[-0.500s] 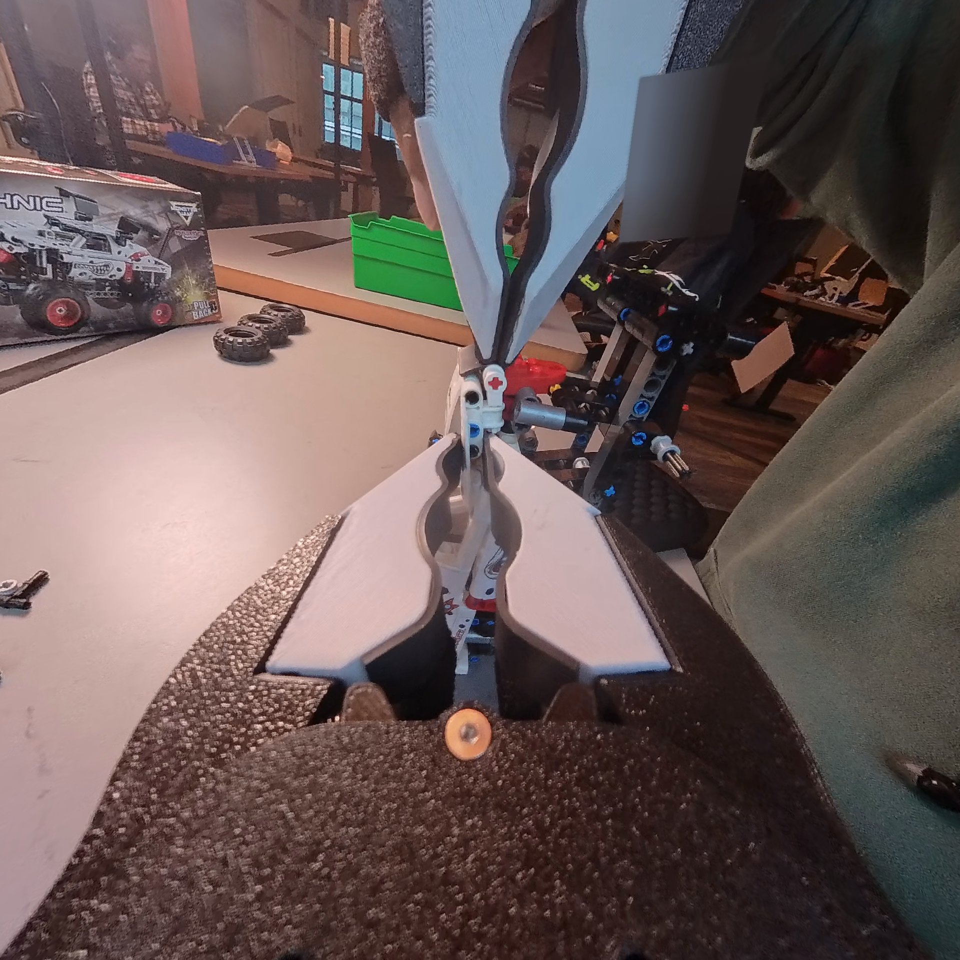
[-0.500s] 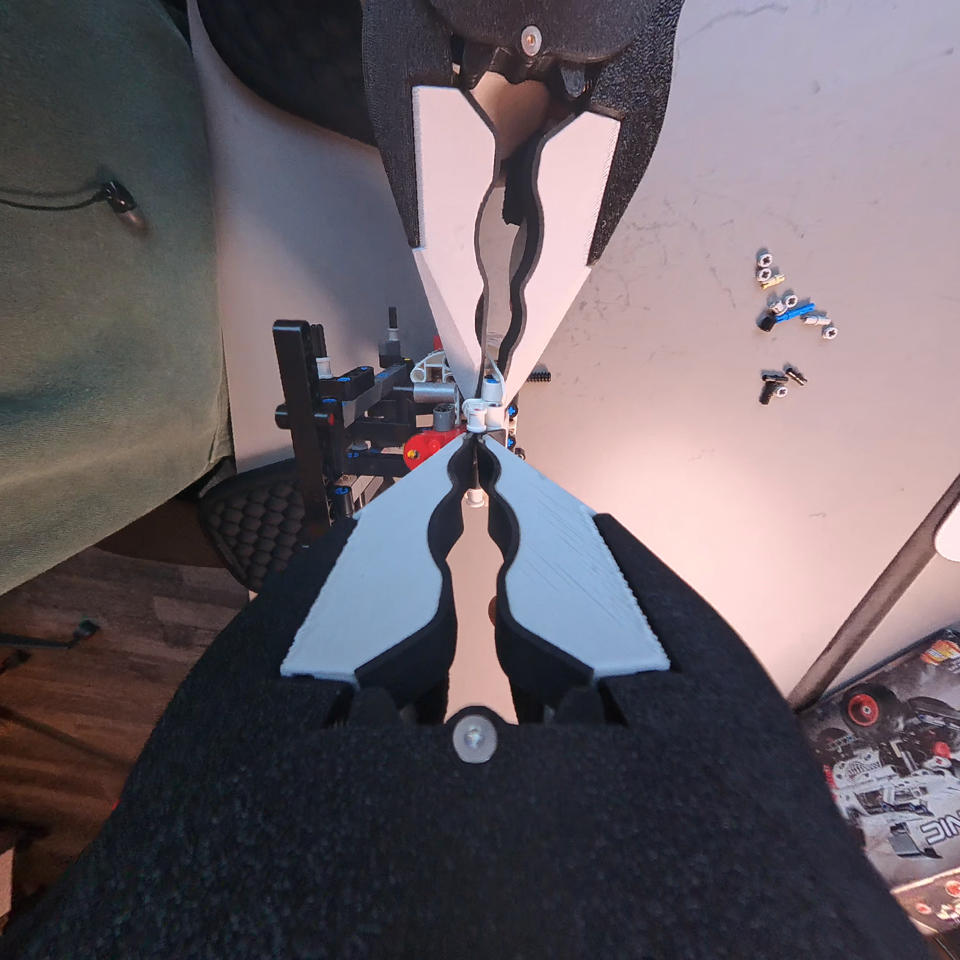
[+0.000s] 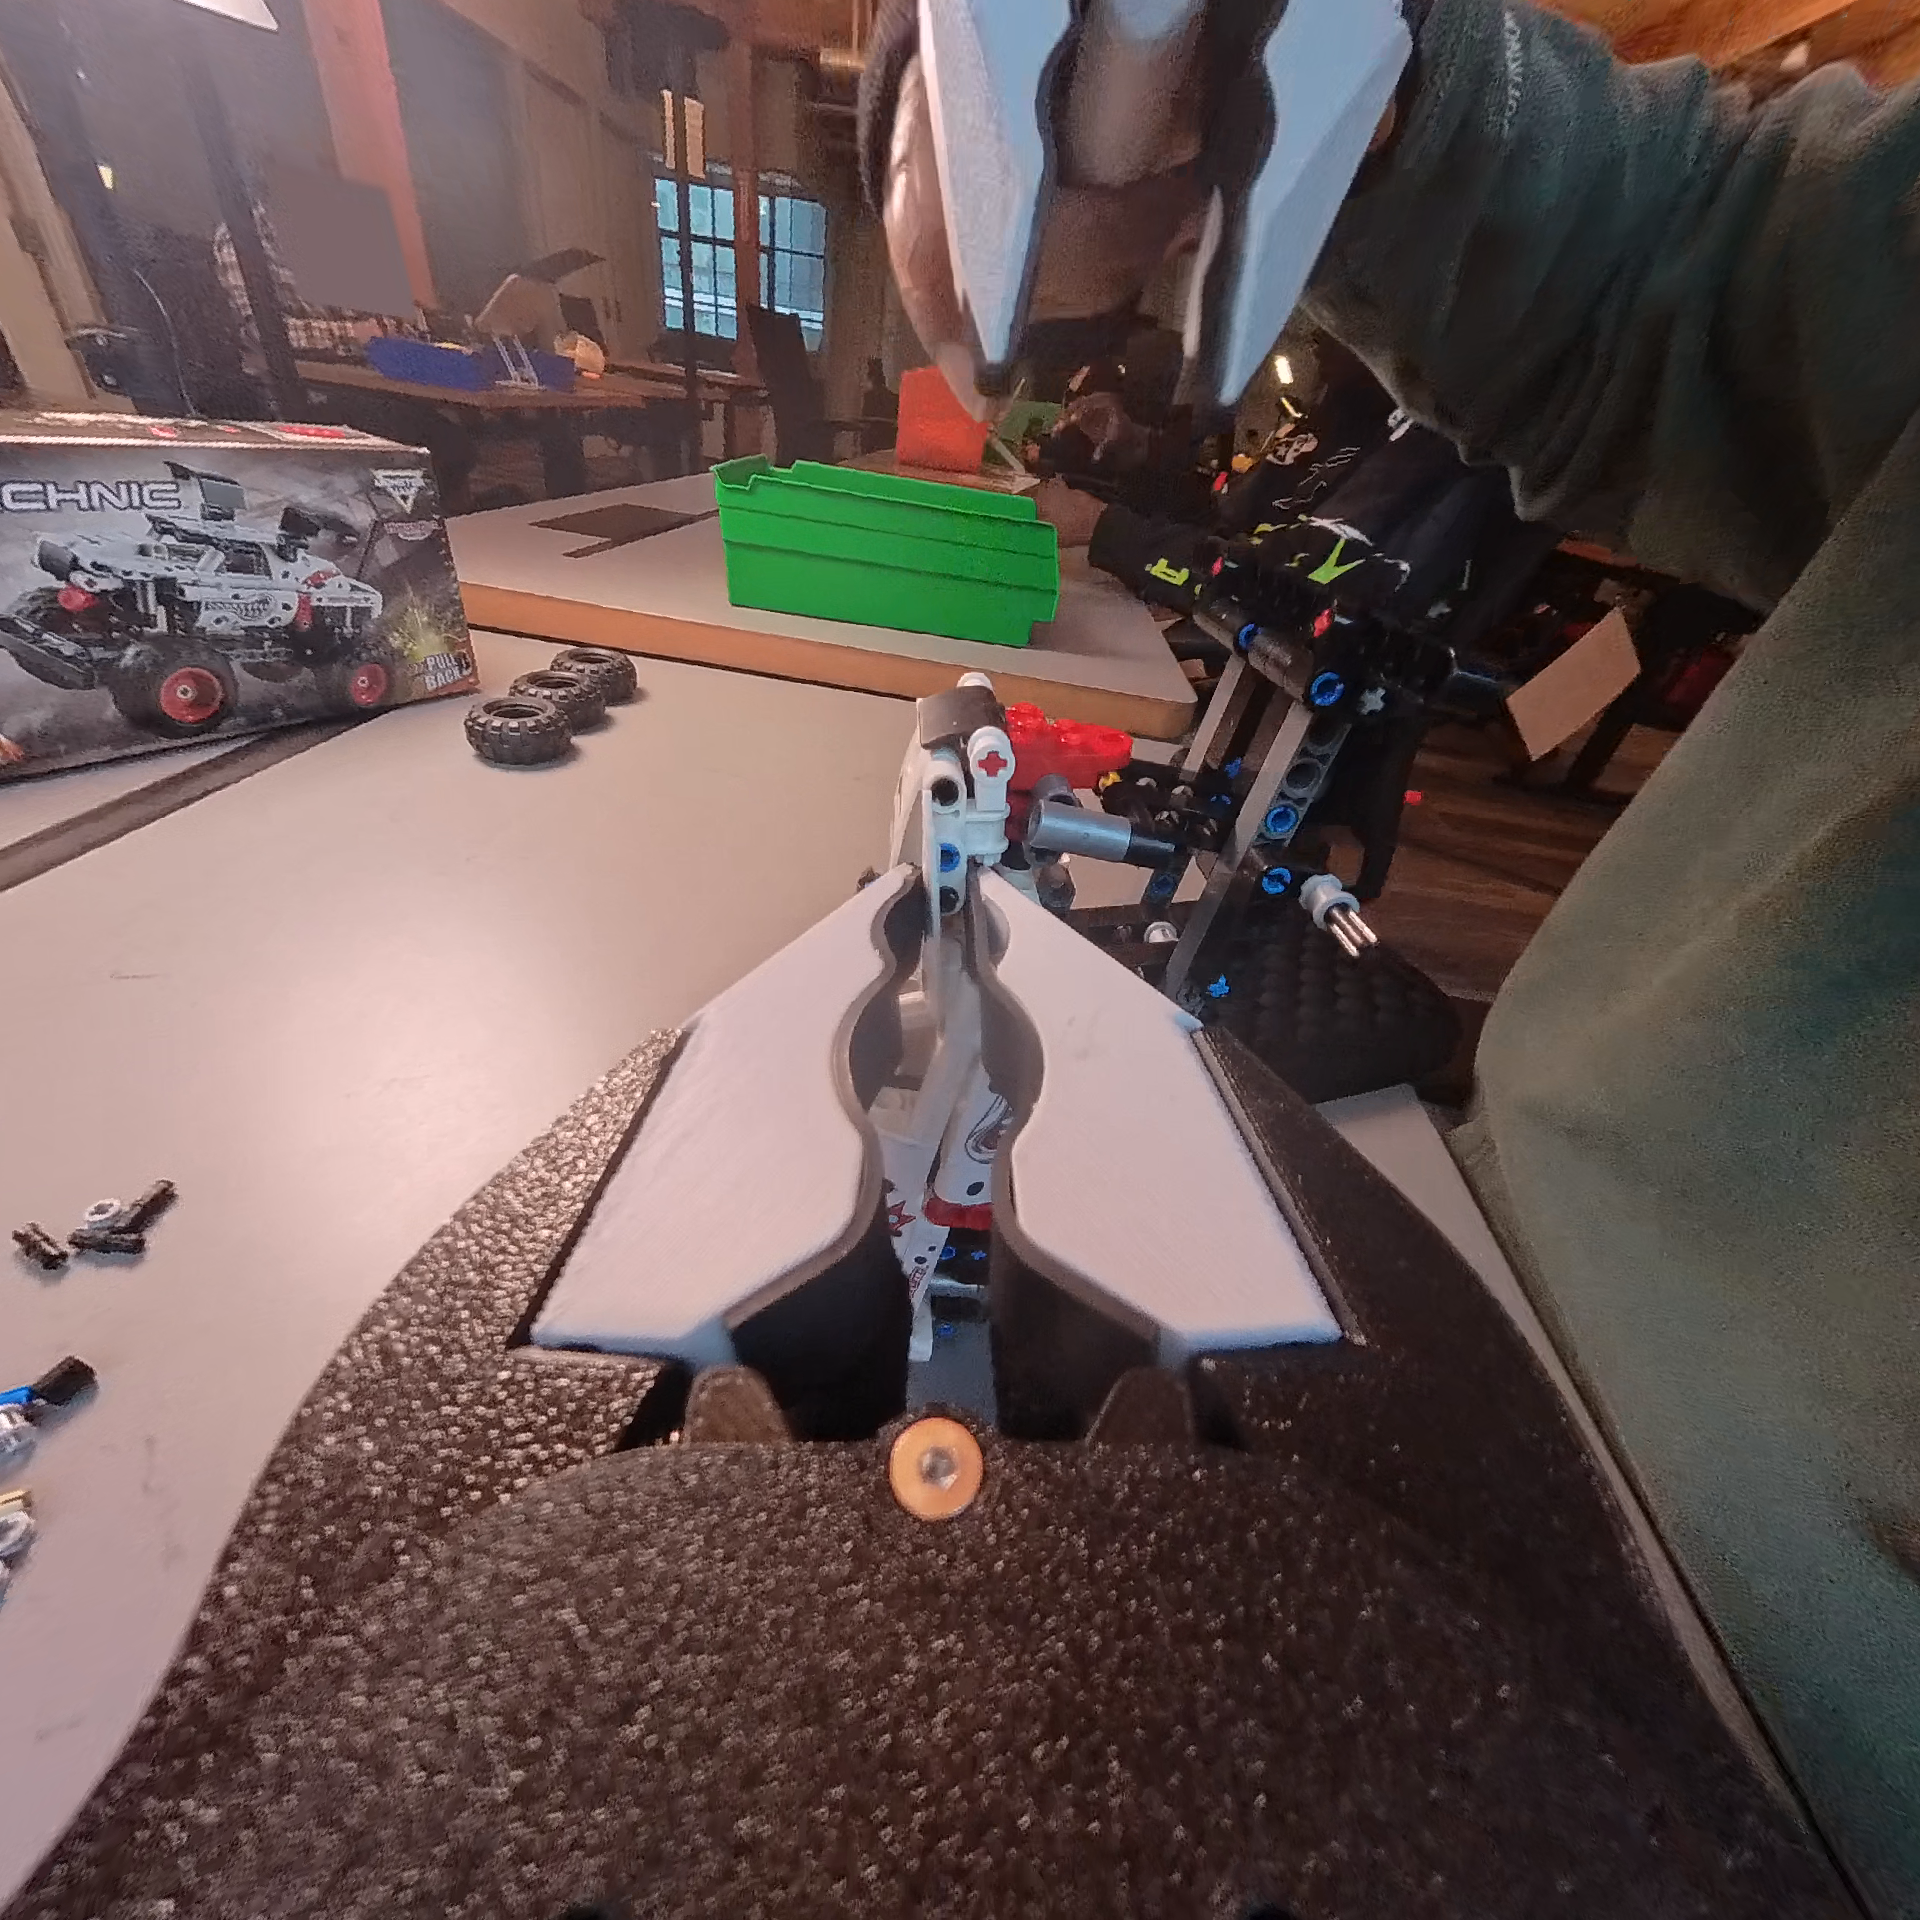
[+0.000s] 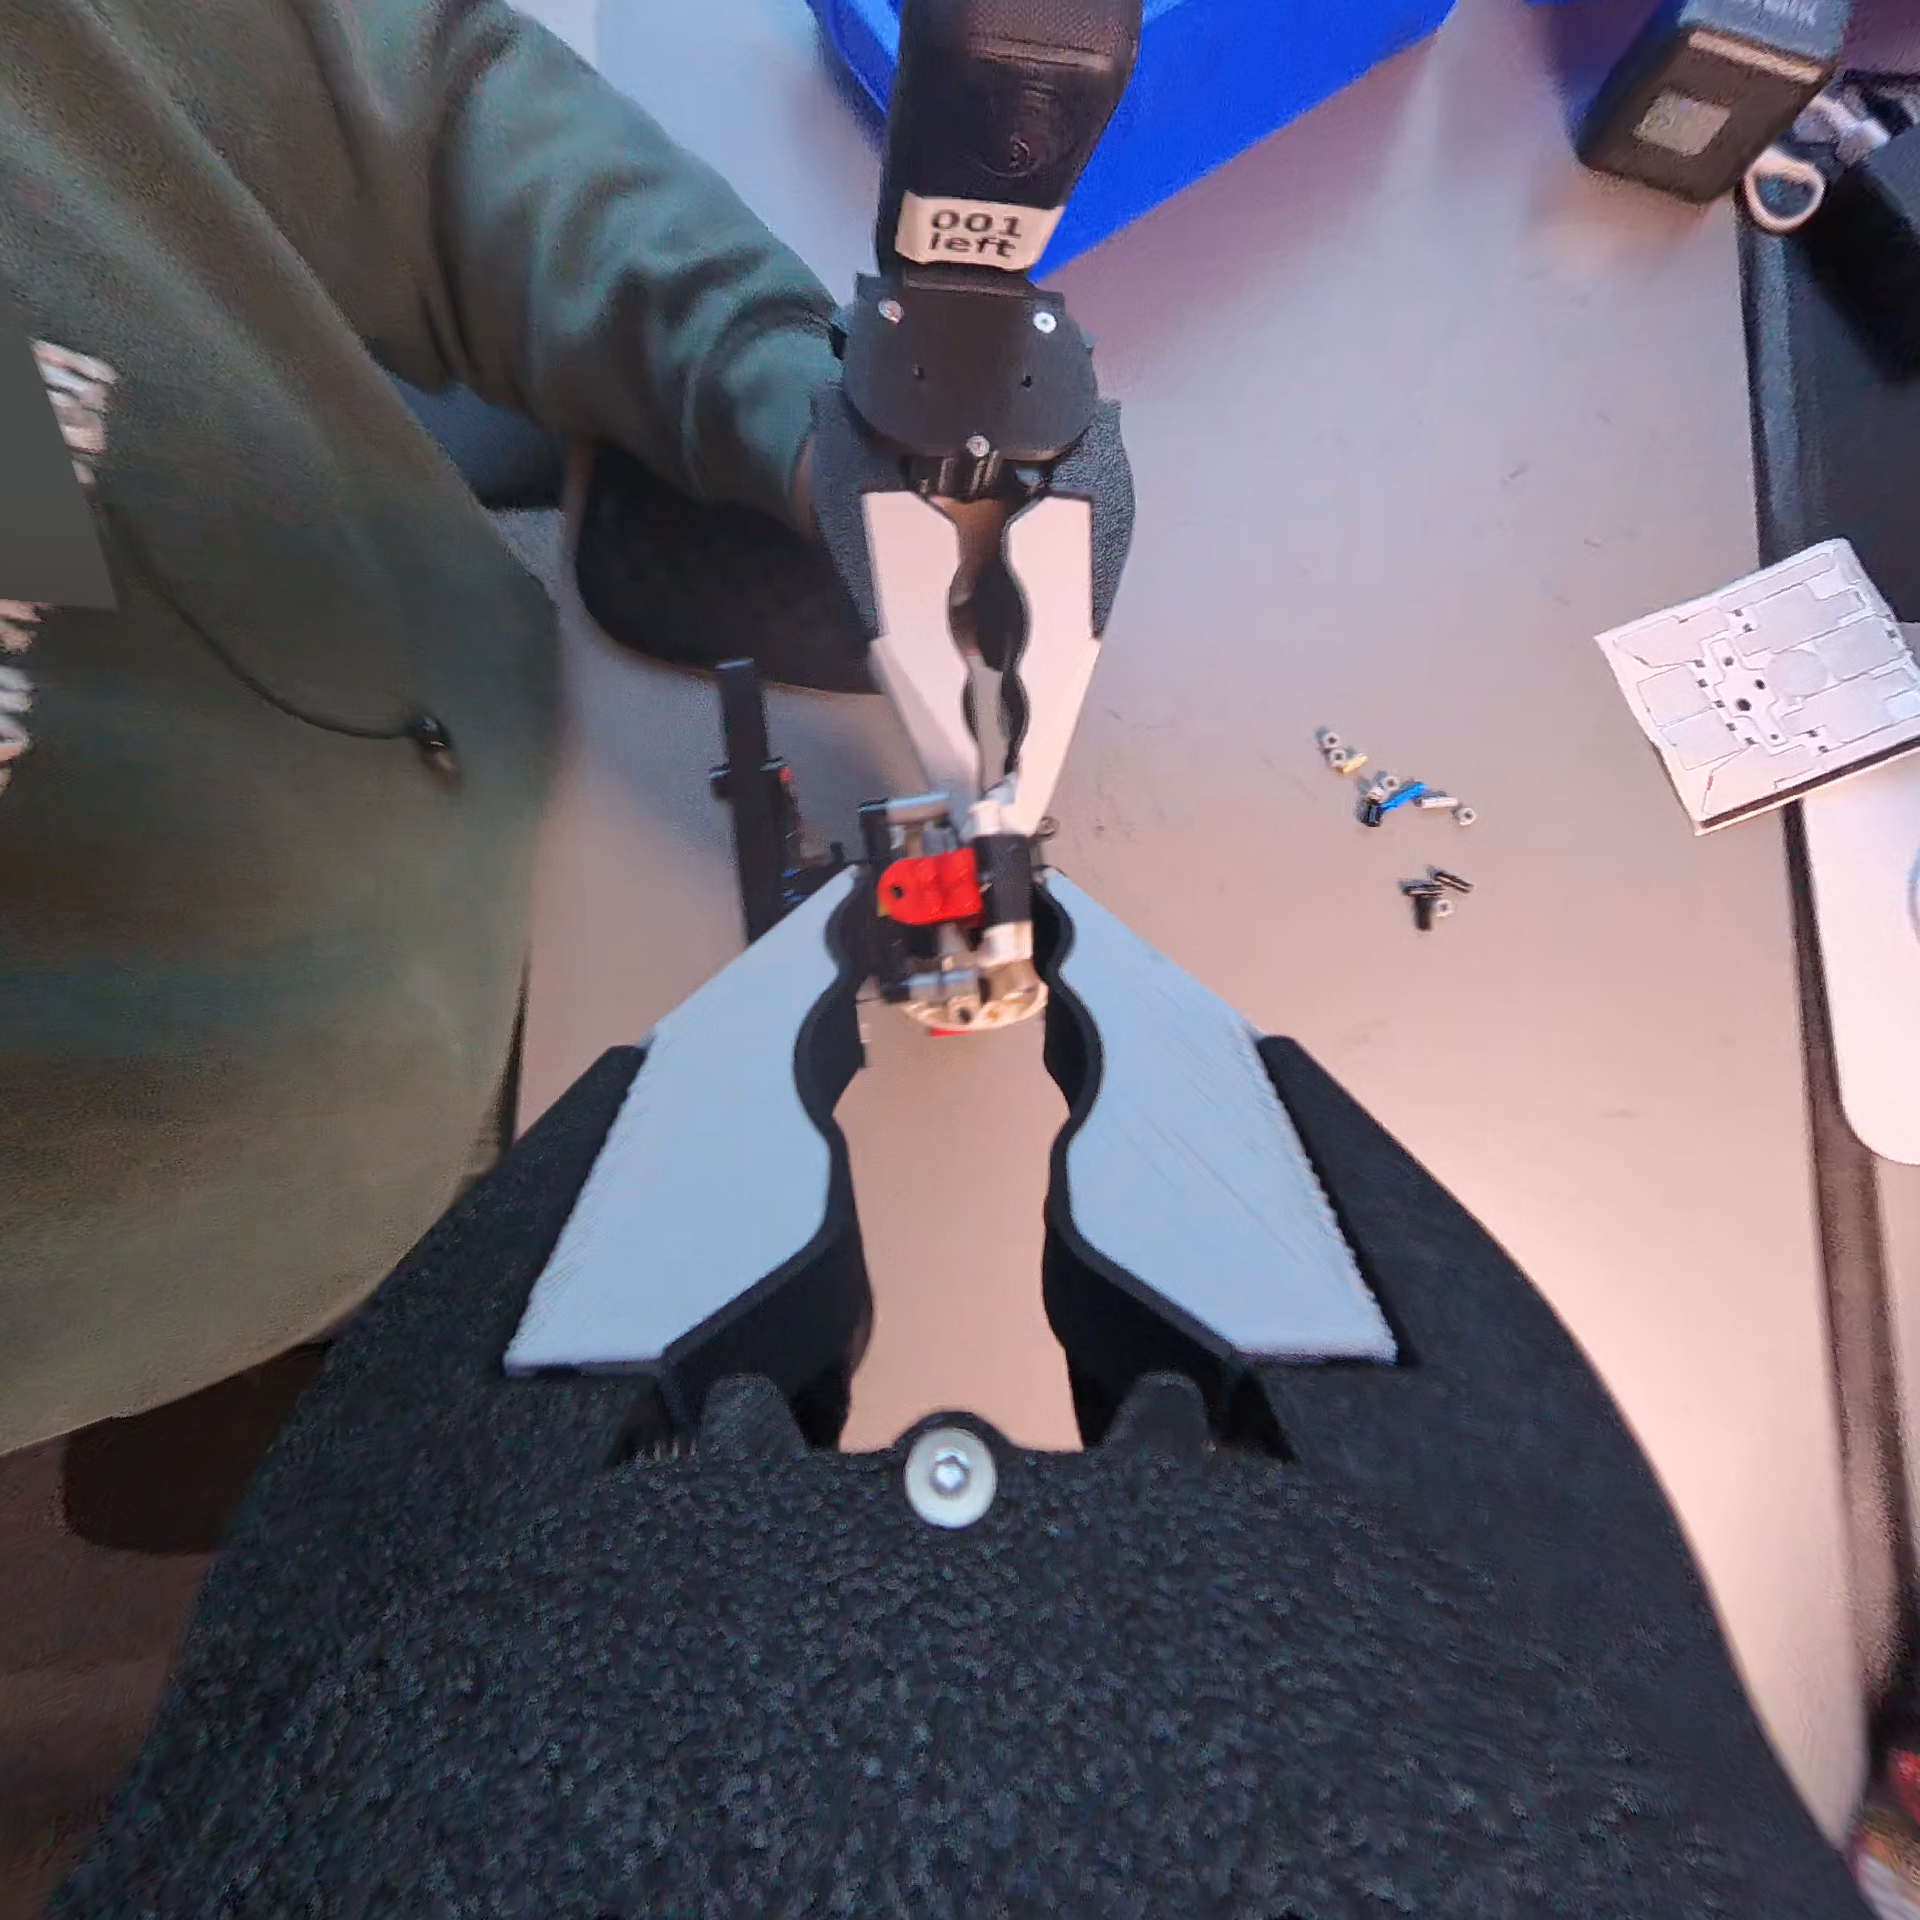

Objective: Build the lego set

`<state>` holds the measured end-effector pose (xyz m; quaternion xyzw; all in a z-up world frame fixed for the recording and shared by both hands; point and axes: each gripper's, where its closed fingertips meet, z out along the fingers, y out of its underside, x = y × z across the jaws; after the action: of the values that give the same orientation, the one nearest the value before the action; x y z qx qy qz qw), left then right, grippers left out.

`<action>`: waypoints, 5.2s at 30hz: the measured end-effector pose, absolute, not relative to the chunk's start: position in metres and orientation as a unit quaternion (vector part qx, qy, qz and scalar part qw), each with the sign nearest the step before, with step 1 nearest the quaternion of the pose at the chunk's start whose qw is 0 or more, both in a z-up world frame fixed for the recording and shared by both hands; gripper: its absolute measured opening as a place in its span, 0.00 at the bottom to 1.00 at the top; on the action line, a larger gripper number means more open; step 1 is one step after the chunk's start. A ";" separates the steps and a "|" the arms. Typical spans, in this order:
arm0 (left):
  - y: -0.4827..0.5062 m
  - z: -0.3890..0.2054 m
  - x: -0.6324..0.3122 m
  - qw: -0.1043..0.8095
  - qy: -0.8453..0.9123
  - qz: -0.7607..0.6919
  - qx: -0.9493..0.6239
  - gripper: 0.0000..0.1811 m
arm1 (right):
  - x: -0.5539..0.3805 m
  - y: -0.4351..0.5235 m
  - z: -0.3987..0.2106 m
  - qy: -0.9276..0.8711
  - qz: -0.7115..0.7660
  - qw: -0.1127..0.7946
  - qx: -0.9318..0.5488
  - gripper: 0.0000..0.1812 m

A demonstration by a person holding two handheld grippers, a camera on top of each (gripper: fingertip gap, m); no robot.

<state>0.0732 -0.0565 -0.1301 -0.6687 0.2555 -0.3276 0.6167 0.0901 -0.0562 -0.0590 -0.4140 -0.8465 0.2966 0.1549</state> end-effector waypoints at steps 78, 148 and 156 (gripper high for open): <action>-0.031 -0.201 0.010 0.519 0.274 -0.158 -0.794 0.41 | 0.031 -0.060 -0.144 -0.698 0.329 0.438 -0.462 0.20; 0.162 -0.132 -0.305 0.593 -0.195 0.035 -0.780 0.07 | -0.042 0.369 -0.116 -0.338 0.327 0.530 -0.706 0.23; 0.166 -0.075 -0.267 0.669 -0.149 0.018 -0.728 0.11 | -0.088 0.346 -0.052 -0.424 0.266 0.588 -0.635 0.44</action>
<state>-0.2671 0.1661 -0.0752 -0.7279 -0.1485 0.0178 0.6692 -0.0880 0.3463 -0.0519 -0.6352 -0.4245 0.2659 0.5879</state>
